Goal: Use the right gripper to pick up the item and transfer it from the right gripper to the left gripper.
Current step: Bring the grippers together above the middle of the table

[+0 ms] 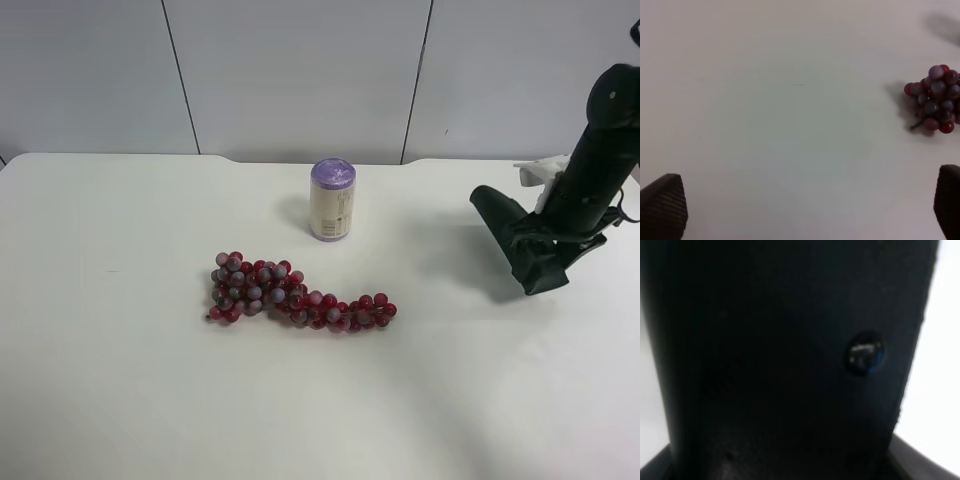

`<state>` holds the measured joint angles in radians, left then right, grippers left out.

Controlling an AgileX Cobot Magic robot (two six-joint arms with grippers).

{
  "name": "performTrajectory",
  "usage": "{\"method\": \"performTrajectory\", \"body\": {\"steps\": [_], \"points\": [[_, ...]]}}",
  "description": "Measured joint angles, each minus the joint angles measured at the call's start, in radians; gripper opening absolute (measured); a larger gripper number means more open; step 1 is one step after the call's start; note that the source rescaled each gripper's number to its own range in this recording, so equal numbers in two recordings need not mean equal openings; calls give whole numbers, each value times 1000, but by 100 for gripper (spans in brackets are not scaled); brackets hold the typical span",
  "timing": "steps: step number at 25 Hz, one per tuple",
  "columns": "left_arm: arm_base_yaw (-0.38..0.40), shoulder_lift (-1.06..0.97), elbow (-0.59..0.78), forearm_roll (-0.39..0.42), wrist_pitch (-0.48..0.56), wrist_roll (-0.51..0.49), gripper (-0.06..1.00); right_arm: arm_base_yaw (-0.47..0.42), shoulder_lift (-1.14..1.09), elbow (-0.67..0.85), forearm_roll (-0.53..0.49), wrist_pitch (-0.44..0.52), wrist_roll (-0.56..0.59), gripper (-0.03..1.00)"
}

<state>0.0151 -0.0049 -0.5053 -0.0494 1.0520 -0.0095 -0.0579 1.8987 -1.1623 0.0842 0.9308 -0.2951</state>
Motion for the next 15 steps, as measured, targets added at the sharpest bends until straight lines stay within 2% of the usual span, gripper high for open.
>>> {"method": "performTrajectory", "body": {"steps": [15], "points": [[0,0,0,0,0,0,100,0,-286,0,128,54,-18,5]]}}
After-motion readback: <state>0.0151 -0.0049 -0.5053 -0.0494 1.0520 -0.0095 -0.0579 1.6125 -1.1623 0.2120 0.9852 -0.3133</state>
